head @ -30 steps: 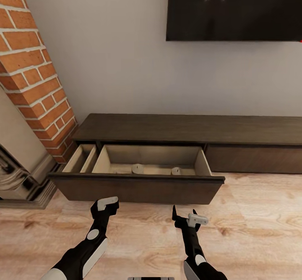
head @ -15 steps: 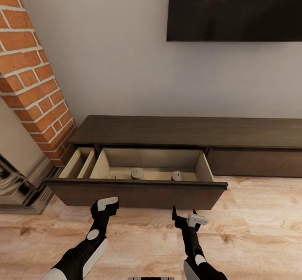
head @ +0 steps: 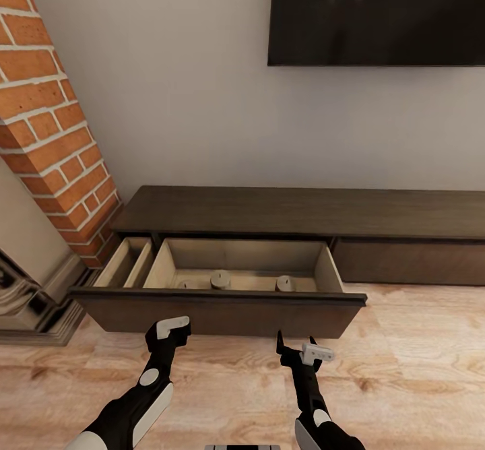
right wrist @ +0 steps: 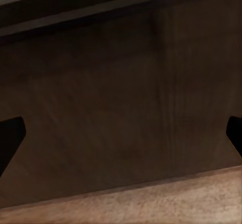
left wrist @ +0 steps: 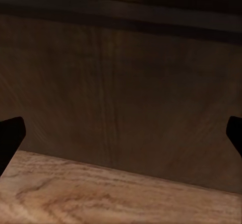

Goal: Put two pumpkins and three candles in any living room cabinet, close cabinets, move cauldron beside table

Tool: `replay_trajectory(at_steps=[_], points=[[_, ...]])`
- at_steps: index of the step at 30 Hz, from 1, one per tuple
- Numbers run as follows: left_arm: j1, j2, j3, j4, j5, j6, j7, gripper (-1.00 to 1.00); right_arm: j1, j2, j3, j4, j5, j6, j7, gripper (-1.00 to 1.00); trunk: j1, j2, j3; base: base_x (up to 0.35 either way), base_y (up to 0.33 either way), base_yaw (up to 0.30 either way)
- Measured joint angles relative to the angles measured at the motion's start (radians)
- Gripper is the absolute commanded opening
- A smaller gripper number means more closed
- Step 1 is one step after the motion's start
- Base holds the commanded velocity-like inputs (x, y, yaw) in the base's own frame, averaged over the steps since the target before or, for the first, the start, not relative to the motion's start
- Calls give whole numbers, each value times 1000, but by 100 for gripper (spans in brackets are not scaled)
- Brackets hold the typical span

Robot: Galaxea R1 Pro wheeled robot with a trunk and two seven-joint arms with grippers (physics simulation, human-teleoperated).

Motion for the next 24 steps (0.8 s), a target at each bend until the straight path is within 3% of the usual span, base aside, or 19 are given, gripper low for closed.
replay_trajectory(at_steps=[16,24], points=[[0,0,-1,-6,0,-1,0,100,0,0,0,0,2,-3,0,100,54,-98,-44,0,0,0],[0,0,3,-1,0,-41,0,100,0,-1,2,-1,4,-25,10,100,54,-98,-44,0,0,0]])
